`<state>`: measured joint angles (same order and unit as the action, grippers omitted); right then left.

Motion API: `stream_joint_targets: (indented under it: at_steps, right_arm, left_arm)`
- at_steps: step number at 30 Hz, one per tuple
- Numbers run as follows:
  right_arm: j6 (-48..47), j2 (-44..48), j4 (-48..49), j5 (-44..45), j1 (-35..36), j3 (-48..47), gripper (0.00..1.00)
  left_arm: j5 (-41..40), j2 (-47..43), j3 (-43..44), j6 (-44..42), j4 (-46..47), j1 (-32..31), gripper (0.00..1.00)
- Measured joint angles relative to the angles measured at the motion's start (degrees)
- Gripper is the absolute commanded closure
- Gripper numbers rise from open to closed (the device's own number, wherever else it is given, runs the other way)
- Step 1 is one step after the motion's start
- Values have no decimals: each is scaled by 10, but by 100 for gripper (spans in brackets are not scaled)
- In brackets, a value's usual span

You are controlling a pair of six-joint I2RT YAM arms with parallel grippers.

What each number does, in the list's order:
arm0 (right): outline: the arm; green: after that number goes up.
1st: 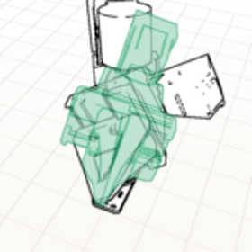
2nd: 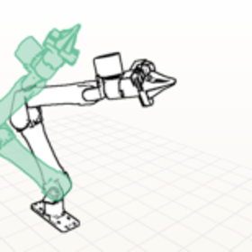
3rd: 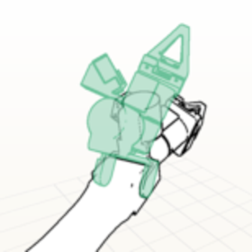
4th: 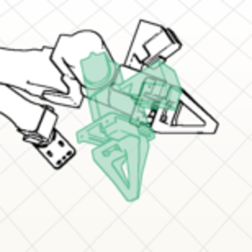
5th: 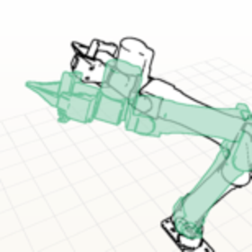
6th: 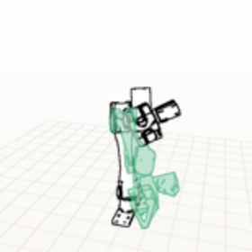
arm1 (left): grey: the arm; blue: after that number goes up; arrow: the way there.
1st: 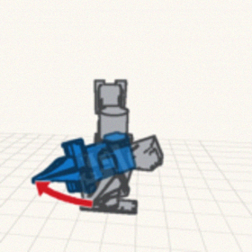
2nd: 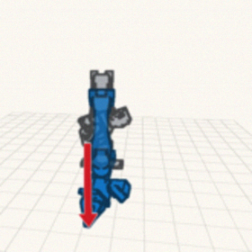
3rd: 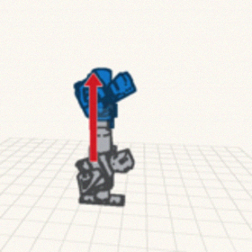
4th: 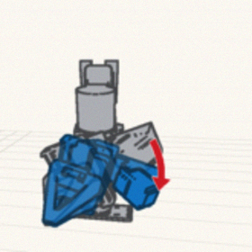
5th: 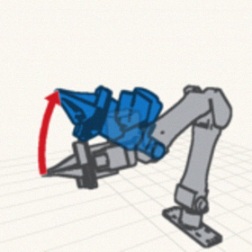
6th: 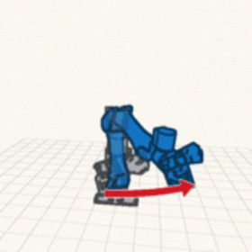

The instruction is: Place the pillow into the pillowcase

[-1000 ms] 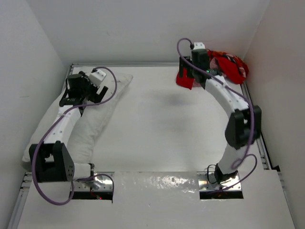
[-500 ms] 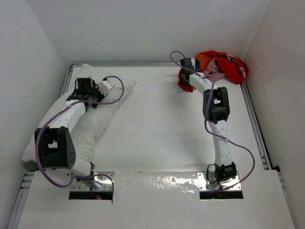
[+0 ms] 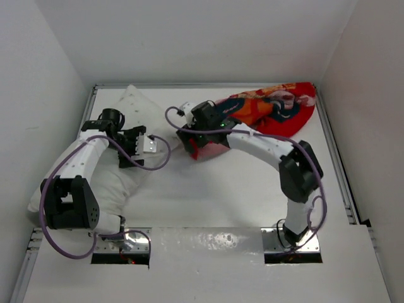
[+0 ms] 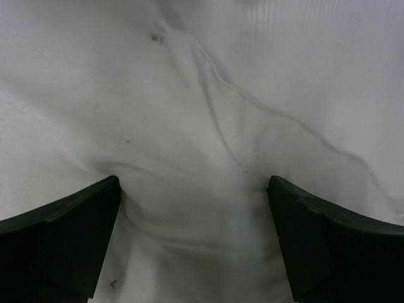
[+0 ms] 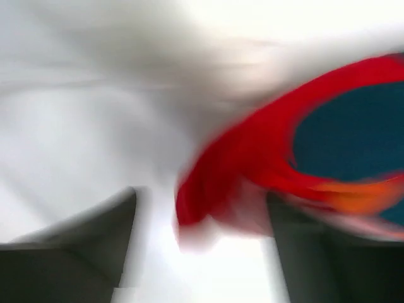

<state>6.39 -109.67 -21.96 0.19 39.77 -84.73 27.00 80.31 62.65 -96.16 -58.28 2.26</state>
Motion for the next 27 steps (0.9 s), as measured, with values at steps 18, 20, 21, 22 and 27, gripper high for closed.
stream_joint_targets:
  at_steps: [18, 20, 21, 22, 27]
  right_arm:
    - [116, 188, -111, 140, -313, 136, 7]
    - [126, 188, -125, 153, -337, 171, 2]
    - [133, 188, -130, 163, -348, 192, 1]
    - [137, 189, -130, 172, -355, 215, 1]
    - [151, 183, -123, 177, -358, 311, 6]
  left_arm:
    - [41, 50, 79, 365, 158, -263, 30]
    - [6, 74, 57, 390, 191, -306, 21]
    - [-12, 88, 52, 400, 207, -317, 20]
    - [-31, 103, 50, 409, 227, -323, 19]
    - [-99, 217, 89, 430, 323, -328, 14]
